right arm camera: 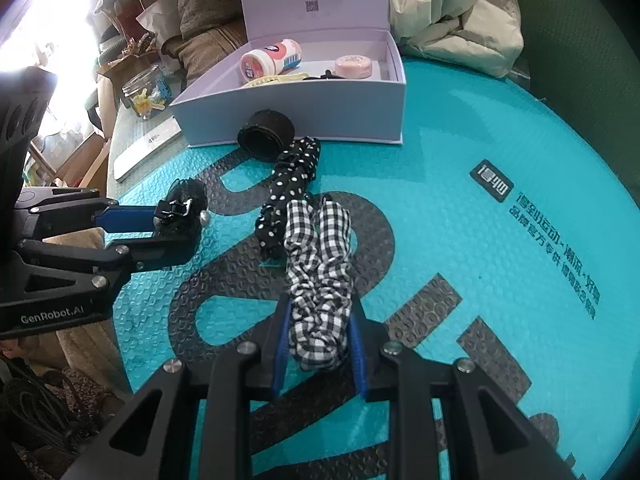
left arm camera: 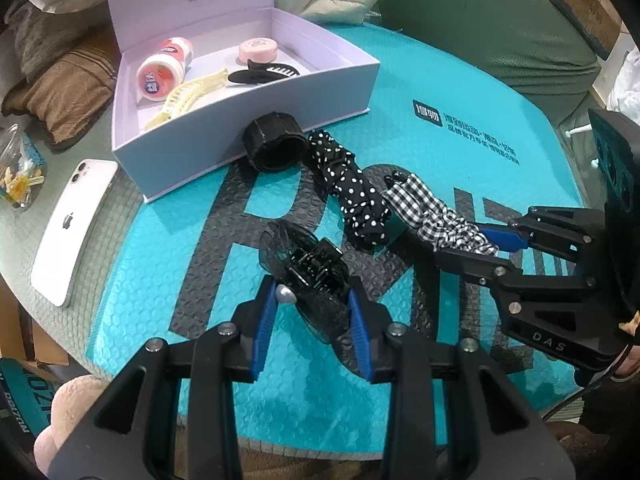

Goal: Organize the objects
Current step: 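Lift the gingham scrunchie and black claw clip off the mat with both tools, then carry the scrunchie and claw clip into the white box with both tools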

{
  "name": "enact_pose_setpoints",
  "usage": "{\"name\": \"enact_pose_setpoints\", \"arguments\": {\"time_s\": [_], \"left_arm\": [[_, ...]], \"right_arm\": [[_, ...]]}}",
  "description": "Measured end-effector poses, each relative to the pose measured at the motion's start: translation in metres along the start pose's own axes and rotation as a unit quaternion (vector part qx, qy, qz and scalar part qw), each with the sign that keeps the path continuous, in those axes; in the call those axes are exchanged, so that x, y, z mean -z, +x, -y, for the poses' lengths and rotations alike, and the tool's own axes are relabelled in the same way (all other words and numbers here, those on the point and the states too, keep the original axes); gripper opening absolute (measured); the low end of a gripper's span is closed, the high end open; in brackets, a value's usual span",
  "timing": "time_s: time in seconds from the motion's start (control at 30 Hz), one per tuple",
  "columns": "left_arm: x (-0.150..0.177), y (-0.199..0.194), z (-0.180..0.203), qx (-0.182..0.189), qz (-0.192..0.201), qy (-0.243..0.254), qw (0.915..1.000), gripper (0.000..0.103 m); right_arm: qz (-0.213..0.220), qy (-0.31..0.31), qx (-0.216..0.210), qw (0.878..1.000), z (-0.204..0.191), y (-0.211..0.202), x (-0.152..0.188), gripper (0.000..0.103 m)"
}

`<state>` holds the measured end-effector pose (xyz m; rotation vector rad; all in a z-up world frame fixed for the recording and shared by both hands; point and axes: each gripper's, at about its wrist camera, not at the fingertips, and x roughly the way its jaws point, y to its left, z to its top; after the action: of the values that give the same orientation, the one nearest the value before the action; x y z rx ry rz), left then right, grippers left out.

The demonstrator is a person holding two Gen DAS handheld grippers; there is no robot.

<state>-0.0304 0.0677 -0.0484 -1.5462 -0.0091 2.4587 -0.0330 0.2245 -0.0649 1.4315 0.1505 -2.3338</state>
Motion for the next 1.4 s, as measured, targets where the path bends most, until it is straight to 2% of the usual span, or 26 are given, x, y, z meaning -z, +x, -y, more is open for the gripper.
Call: {"name": "enact_pose_setpoints", "arguments": {"time_s": [0.43,0.83,1.07,1.4], "left_arm": [[0.009,-0.027,-0.005,-0.011,0.014,-0.006,0.9998,0.033],[0.014,-0.055,-0.019,-0.035,0.032,-0.019,0.9987,0.033],[0.005,-0.063,-0.029,-0.045,0.041,-0.021,0.9979,0.033],[-0.024,-0.054,-0.040,-0.050,0.040,-0.020,0.9977,0.033]], "right_arm": [[0.019,-0.026,0.001,0.999,-0.018,-0.023,-0.002,0.026],[0.042,-0.056,-0.009,0.997,-0.038,-0.042,-0.015,0.026],[0.049,-0.080,-0.011,0.996,-0.046,-0.045,-0.028,0.026],[0.057,-0.094,-0.012,0.994,-0.042,-0.039,-0.058,0.026]]}}
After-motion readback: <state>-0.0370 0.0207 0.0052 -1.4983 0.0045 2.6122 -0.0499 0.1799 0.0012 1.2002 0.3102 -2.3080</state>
